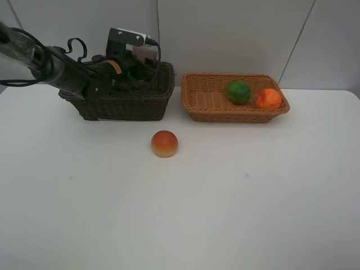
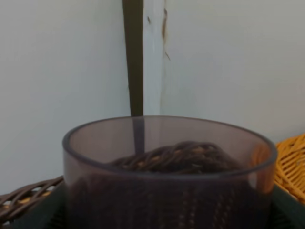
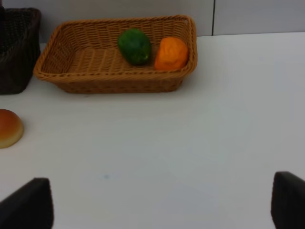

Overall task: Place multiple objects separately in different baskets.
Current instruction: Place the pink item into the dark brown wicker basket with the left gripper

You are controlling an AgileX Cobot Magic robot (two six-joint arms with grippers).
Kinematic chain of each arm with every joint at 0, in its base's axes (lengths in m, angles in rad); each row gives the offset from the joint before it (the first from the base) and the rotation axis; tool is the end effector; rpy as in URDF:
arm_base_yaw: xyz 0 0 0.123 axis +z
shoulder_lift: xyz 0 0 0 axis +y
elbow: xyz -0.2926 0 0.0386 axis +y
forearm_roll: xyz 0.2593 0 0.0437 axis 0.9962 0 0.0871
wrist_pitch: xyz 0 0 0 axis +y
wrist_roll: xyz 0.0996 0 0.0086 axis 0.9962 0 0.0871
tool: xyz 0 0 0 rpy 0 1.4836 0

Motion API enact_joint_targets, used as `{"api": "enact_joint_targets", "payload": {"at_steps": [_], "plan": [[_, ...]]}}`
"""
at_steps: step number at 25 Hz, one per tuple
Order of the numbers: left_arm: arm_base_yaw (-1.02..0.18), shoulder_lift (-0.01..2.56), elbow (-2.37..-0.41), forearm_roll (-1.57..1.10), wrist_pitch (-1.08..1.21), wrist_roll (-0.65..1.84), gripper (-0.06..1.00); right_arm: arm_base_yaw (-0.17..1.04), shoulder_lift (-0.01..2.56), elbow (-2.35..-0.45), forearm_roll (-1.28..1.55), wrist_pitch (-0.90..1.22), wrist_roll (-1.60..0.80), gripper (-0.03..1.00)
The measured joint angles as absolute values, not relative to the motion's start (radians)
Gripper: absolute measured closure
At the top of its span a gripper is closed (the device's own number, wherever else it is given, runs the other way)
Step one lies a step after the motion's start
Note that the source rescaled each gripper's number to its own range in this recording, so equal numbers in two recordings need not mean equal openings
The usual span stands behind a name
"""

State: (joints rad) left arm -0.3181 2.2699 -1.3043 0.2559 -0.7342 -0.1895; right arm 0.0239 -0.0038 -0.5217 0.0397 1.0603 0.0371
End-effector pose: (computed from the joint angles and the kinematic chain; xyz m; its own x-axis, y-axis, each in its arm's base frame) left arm 0.4682 -0.1720 0.1179 -0.1508 0.0521 -0.9872 0.4676 0.8836 -0.0248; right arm -0.0004 0.0035 0.2851 -0.4348 0.0461 -0.8993 -0.0306 0.9974 0.0659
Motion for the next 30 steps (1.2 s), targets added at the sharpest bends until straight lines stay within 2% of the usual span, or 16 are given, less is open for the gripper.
{"api": "enact_joint_targets", "payload": {"at_steps": [30], "plan": [[-0.341,2.270,-1.305,0.308,-0.720,-0.275,0.18,0.024,-0.004,-0.522,0.039,1.060,0.037,-0.03]]}}
